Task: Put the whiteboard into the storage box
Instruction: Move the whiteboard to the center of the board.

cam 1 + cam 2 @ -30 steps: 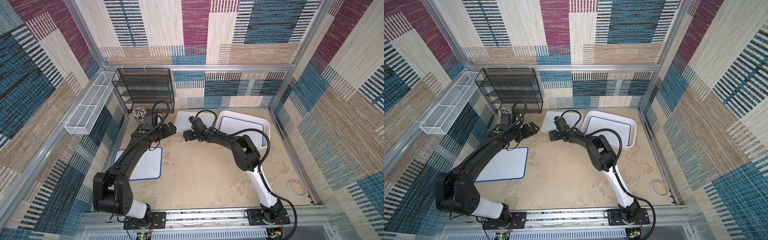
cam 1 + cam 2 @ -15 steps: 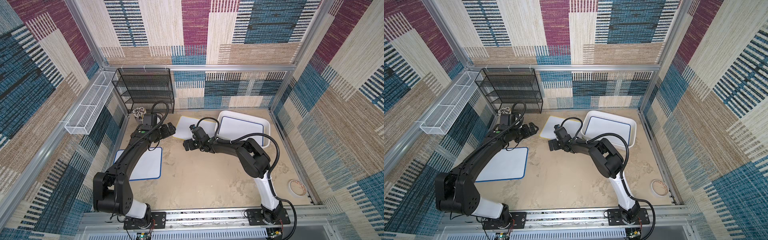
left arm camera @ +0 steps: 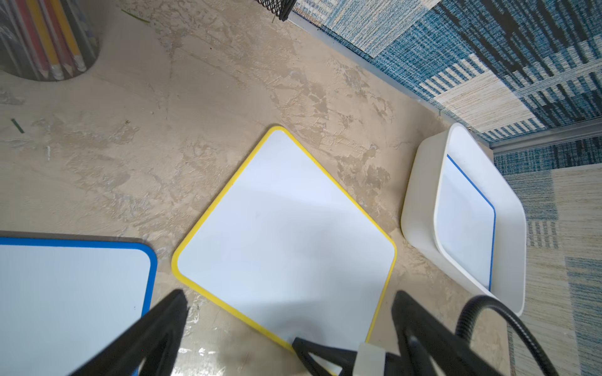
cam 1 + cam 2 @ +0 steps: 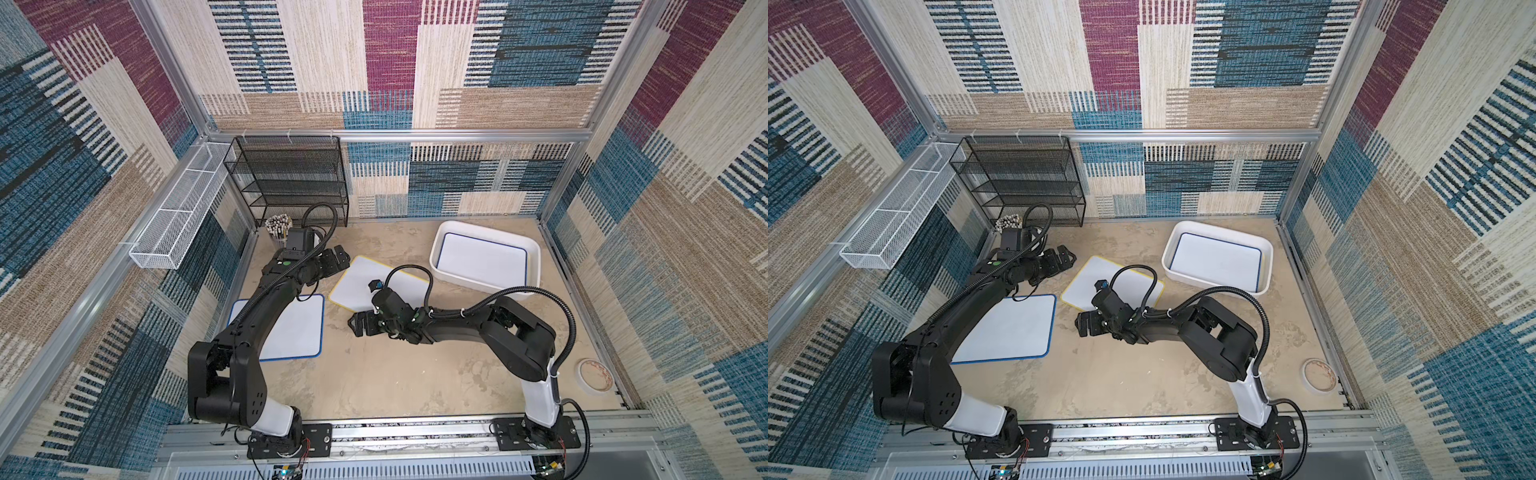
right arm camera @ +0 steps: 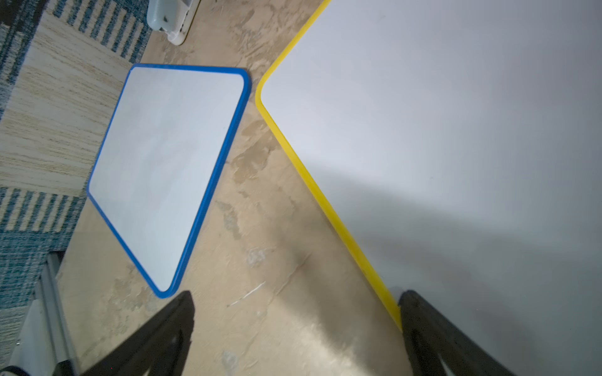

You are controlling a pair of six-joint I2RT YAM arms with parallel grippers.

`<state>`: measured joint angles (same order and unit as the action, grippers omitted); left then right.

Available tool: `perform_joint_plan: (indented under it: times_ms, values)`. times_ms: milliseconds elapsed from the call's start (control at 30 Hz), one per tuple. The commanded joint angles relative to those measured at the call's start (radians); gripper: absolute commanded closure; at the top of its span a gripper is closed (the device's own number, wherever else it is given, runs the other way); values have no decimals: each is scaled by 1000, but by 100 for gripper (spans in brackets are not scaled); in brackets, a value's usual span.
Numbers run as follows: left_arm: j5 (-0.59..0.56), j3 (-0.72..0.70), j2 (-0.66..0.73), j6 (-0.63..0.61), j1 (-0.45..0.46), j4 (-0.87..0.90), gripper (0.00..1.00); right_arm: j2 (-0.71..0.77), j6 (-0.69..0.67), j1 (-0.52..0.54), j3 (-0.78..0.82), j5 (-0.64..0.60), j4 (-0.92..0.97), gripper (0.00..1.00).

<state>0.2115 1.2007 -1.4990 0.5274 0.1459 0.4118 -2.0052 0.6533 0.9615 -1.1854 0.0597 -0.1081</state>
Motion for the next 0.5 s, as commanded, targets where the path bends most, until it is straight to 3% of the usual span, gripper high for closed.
perform_joint_plan:
  times_ms: [0, 200, 467]
  values:
    - [-23, 2, 0, 6, -2, 10, 0, 45, 95, 8, 5, -1, 60, 0]
    - [-47, -1, -24, 36, 1, 46, 0, 156, -63, -15, -8, -206, 141, 0]
    - [-57, -45, -131, 170, 56, 86, 1, 216, -243, -150, 82, -182, 52, 0]
